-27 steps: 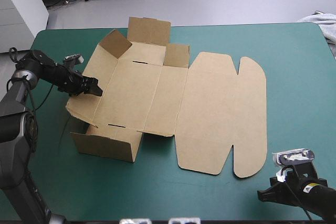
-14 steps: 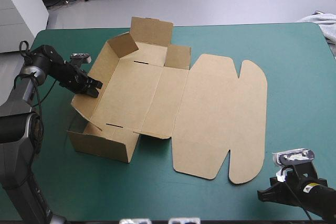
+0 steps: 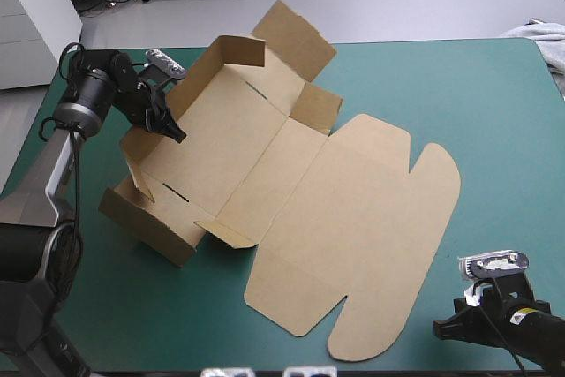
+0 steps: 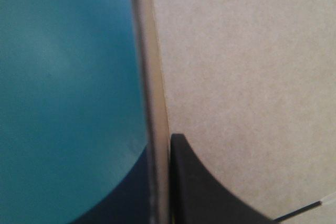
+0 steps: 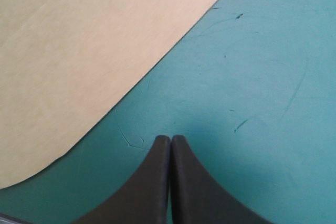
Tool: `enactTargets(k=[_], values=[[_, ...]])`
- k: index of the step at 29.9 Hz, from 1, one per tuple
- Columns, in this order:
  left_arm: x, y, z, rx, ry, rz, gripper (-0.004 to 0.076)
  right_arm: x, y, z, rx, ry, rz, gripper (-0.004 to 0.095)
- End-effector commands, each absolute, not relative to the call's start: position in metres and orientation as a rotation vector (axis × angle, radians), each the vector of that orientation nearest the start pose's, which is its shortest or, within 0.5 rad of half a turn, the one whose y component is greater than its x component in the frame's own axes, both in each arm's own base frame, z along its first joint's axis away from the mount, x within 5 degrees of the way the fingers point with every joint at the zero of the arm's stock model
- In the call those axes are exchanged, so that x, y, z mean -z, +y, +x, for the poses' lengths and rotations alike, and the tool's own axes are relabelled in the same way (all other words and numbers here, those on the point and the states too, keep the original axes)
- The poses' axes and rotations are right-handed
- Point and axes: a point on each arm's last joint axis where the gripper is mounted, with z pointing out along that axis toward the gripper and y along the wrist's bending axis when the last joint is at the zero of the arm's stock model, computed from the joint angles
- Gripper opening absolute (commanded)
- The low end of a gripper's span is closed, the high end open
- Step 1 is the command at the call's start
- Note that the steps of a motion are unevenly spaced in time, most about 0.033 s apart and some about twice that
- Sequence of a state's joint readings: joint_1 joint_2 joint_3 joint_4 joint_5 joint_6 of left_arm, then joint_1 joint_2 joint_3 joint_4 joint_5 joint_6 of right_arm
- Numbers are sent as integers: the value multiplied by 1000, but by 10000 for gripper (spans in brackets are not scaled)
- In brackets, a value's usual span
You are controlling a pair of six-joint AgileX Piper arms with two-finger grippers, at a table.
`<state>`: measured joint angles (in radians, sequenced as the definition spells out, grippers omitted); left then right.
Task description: Fold the box
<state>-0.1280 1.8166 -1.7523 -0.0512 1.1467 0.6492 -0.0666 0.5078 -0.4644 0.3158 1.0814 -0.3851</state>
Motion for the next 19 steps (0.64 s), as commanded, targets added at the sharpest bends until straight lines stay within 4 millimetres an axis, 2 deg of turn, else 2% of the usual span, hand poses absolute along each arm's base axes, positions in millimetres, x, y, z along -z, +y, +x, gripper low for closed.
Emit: enactTargets(k=[1, 9, 19], values=[[-389, -77, 372, -217, 2218, 1073, -10, -261, 21, 73, -253, 2474, -297, -19], [-419, -124, 345, -352, 1930, 1289, -10, -261, 21, 73, -253, 2474, -297, -19], [-430, -185, 312, -441, 1692, 1492, -10, -261, 21, 73, -253, 2474, -297, -19]])
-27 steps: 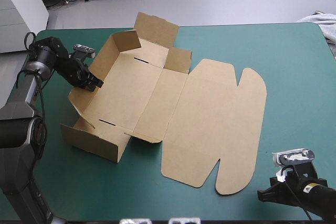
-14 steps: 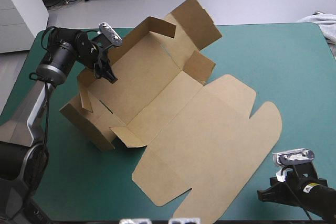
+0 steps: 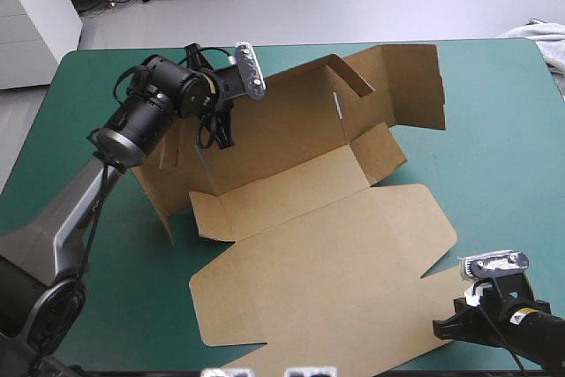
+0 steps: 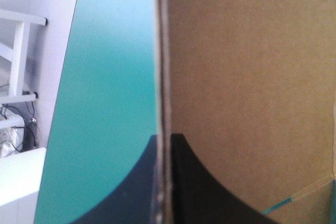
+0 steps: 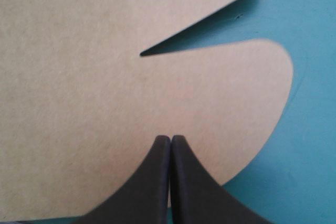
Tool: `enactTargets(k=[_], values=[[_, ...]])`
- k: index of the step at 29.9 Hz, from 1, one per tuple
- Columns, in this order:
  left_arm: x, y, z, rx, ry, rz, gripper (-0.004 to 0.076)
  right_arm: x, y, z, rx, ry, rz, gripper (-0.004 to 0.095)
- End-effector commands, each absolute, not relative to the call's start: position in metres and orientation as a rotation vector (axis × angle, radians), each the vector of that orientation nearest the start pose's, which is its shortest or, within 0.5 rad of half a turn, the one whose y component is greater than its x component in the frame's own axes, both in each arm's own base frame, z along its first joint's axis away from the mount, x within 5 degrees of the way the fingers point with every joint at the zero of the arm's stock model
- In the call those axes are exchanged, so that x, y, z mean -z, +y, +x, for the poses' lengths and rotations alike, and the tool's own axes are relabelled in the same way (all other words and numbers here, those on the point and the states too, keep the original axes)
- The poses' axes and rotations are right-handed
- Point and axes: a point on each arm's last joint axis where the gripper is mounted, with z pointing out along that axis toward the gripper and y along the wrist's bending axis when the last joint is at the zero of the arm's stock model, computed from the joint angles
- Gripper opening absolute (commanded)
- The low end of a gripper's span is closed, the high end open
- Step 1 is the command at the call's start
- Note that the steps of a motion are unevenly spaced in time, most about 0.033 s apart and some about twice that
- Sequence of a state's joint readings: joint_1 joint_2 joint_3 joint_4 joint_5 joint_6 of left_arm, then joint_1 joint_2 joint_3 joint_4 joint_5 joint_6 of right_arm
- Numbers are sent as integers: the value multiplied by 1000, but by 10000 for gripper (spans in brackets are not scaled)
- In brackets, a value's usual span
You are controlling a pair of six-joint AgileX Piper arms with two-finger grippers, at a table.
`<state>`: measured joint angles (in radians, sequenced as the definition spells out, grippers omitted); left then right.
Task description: Fold the box
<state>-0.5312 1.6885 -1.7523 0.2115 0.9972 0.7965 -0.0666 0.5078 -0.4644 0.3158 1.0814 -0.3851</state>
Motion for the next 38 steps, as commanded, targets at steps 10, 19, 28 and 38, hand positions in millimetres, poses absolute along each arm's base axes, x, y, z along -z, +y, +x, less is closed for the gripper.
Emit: enactTargets(k=[10, 19, 28, 38], values=[[-434, -253, 260, -439, 1484, 1630, -10, -261, 21, 73, -253, 2474, -297, -19], [-411, -286, 236, -521, 1410, 1539, -10, -261, 21, 73, -253, 2474, -297, -18], [-373, -304, 210, -737, 1292, 1341, -10, -276, 22, 75, -284, 2445, -189, -19], [-359, -306, 201, -720, 1321, 1280, -10, -372, 18, 78, -227, 2114, -84, -19]])
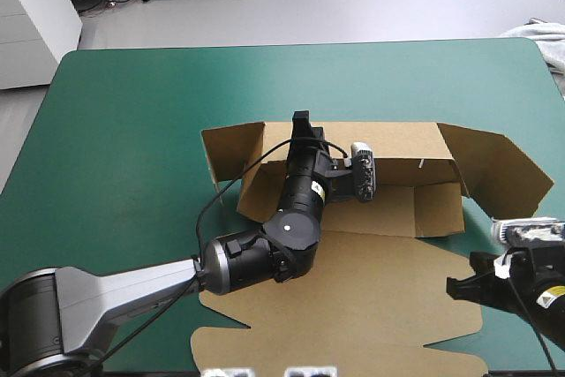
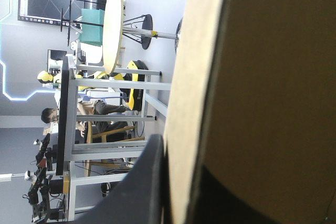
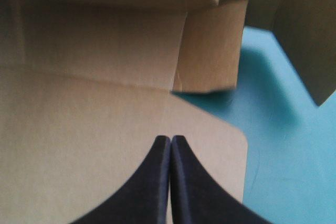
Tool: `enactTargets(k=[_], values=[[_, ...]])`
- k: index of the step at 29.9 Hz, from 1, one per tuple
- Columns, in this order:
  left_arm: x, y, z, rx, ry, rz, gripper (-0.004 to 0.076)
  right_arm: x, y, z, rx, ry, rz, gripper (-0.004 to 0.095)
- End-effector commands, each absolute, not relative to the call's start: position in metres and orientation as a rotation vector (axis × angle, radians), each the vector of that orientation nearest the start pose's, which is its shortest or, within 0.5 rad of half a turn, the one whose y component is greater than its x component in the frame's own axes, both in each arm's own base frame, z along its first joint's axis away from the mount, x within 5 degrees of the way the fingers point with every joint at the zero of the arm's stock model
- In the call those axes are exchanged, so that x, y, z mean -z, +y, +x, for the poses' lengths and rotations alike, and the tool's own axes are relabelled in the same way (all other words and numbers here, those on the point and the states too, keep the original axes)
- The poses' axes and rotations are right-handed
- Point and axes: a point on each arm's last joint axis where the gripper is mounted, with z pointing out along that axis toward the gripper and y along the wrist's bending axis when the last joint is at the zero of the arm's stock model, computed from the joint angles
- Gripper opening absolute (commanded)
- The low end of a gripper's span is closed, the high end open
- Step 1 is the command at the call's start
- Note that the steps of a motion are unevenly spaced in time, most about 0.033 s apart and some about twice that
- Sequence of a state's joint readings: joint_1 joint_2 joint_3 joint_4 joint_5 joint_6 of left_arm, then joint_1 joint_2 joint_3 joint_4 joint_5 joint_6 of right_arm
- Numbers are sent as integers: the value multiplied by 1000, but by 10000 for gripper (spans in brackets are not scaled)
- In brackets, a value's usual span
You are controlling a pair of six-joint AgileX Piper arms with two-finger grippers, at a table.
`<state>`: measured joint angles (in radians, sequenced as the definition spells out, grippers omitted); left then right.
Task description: Fold the box
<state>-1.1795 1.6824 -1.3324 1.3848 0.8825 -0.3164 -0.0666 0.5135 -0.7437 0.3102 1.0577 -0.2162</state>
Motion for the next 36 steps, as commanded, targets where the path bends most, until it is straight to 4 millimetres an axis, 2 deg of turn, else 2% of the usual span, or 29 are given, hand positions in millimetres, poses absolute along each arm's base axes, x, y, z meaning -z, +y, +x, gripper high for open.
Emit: enactTargets(k=[1, 6, 11, 13, 20, 25, 31, 36], values=[[-357, -306, 201, -724, 1323, 1283, -10, -383, 16, 80, -212, 2085, -69, -19], [-349, -304, 200, -742, 1320, 1313, -10, -423, 13, 111, -204, 2041, -45, -19], [-347, -304, 200, -751, 1322, 1326, -10, -450, 11, 161, -237, 2060, -29, -19], [-347, -304, 200, -750, 1318, 1327, -10, -455, 10, 183, -248, 2077, -25, -19], [-347, -304, 200, -755, 1314, 1332, -10, -451, 8, 254, -284, 2181, -41, -19], [-347, -304, 200, -755, 1314, 1332, -10, -436, 6, 298, -300, 2275, -52, -19], [-347, -304, 200, -755, 1314, 1332, -10, -415, 4, 331, -322, 2395, -58, -19], [-347, -303, 200, -765, 1321, 1326, -10, -398, -2, 339, -334, 2503, -48, -19]])
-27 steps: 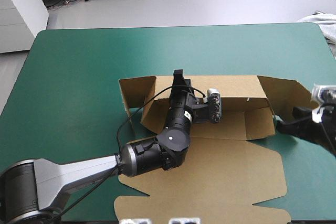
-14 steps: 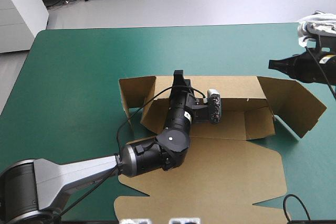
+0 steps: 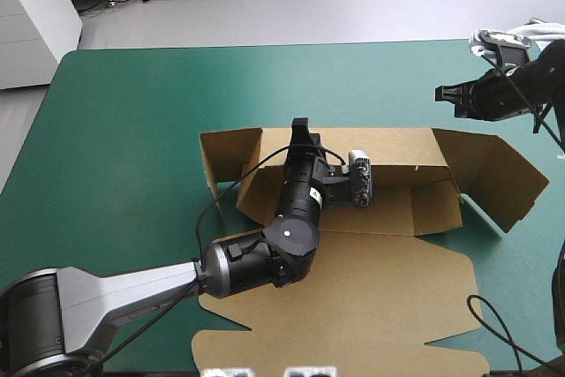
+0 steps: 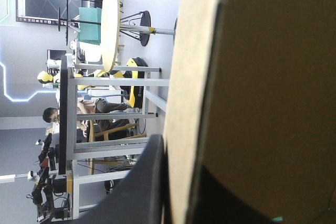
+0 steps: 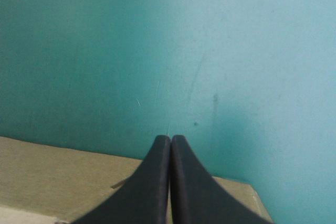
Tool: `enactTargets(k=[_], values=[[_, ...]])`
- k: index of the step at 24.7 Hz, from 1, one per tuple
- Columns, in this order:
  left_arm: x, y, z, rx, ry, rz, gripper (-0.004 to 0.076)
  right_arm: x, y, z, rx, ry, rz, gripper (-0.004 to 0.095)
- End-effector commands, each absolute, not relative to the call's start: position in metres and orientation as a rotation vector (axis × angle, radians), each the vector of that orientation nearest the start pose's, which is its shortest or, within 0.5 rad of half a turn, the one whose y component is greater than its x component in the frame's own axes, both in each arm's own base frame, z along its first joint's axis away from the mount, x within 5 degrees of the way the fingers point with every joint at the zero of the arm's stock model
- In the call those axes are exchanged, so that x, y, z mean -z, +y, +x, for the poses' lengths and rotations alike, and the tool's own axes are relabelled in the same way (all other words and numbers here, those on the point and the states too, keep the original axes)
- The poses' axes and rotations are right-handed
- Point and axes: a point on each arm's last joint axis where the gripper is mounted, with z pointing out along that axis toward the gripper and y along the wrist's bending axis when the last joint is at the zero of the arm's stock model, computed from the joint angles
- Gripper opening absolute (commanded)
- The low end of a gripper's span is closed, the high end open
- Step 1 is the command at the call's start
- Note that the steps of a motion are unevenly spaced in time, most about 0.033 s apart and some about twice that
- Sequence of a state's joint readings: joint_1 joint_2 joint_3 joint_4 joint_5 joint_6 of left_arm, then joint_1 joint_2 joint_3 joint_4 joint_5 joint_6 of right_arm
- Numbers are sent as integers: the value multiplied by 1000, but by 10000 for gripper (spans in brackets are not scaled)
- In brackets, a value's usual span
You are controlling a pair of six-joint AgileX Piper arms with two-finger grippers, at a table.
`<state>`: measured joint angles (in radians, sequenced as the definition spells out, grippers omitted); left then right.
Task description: Fold the box
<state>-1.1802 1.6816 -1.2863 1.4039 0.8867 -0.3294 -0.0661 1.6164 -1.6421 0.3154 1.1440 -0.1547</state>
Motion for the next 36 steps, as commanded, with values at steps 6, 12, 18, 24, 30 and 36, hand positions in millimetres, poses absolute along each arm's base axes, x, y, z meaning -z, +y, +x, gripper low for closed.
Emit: enactTargets(k=[6, 12, 18, 24, 30, 36], values=[[-347, -301, 201, -771, 1341, 1304, -10, -386, -32, 328, -348, 2595, -46, -19], [-347, -301, 201, -760, 1350, 1292, -10, -349, -22, 319, -602, 2613, -168, -19], [-347, -301, 201, -749, 1368, 1271, -10, -344, -18, 312, -653, 2607, -191, -19], [-348, -300, 201, -608, 1471, 1099, -10, -353, -29, 303, -605, 2585, -153, -19], [-348, -300, 201, -577, 1493, 1060, -10, -361, -37, 296, -575, 2564, -119, -19], [-347, -300, 201, -572, 1502, 1057, -10, -353, -34, 285, -586, 2585, -126, -19]])
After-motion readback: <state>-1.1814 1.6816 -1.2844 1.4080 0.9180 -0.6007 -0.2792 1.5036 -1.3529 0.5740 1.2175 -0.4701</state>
